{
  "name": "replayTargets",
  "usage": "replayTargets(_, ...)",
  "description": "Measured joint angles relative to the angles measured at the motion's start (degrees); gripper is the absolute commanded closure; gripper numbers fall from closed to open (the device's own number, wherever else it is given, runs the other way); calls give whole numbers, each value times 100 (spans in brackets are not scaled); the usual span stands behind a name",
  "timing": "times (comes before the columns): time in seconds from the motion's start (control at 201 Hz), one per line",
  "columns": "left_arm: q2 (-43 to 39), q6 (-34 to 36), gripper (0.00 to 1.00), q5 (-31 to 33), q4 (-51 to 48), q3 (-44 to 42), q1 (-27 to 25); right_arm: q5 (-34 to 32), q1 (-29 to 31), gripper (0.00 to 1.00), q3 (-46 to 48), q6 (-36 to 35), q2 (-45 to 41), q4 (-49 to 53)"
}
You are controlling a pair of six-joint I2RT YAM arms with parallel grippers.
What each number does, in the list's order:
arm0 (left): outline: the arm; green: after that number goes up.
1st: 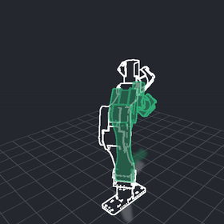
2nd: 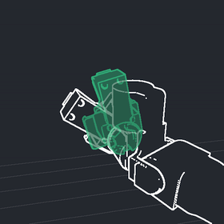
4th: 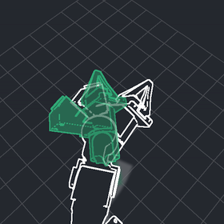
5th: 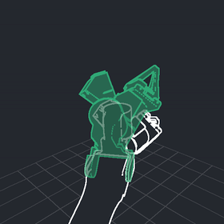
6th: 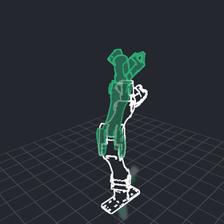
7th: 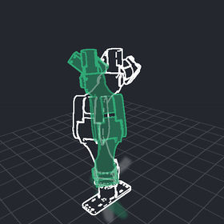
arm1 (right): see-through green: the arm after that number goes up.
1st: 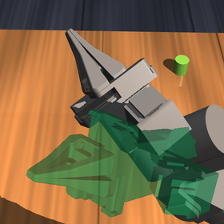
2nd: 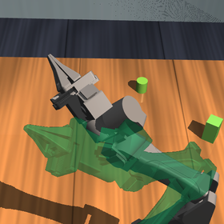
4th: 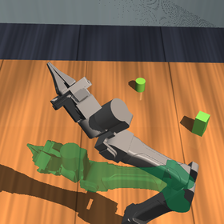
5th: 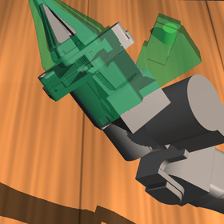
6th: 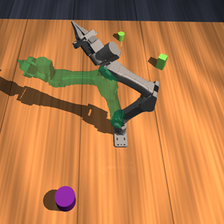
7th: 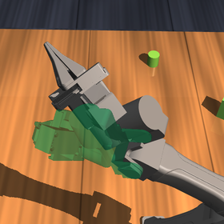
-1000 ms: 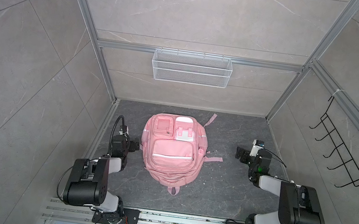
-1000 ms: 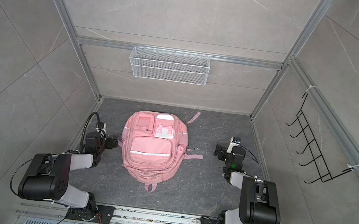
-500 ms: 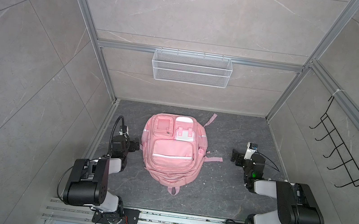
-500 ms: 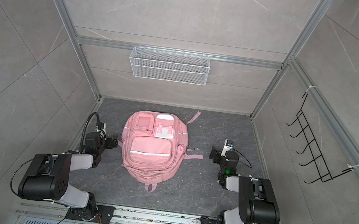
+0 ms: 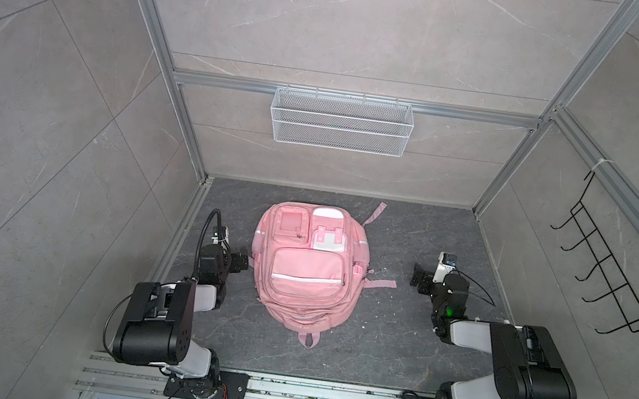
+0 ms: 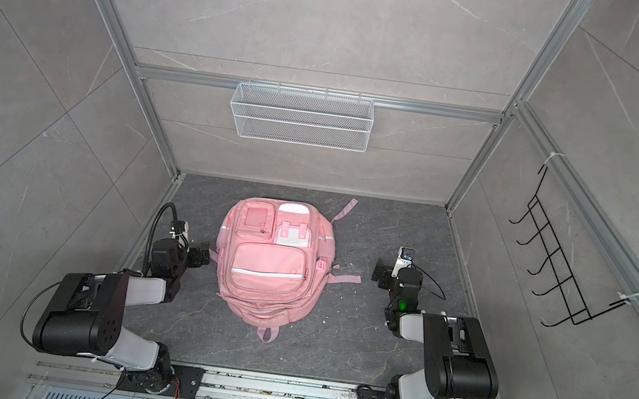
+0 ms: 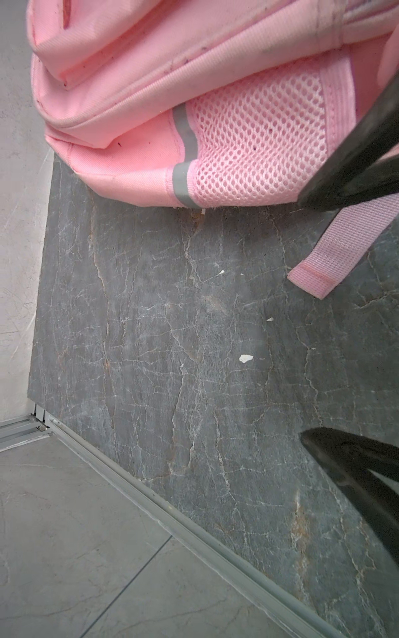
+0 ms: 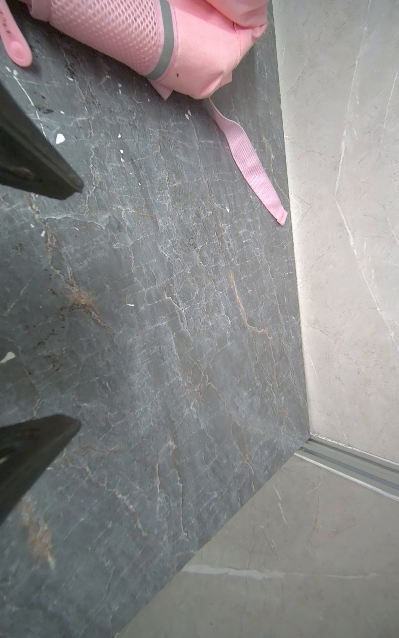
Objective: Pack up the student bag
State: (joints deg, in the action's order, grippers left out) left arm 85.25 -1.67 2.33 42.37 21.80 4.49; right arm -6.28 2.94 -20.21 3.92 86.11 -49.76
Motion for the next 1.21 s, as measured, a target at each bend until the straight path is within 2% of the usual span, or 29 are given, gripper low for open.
replayTargets(1.21, 61, 0, 0, 9, 144, -31, -39, -146, 42, 0, 0, -57, 7, -26)
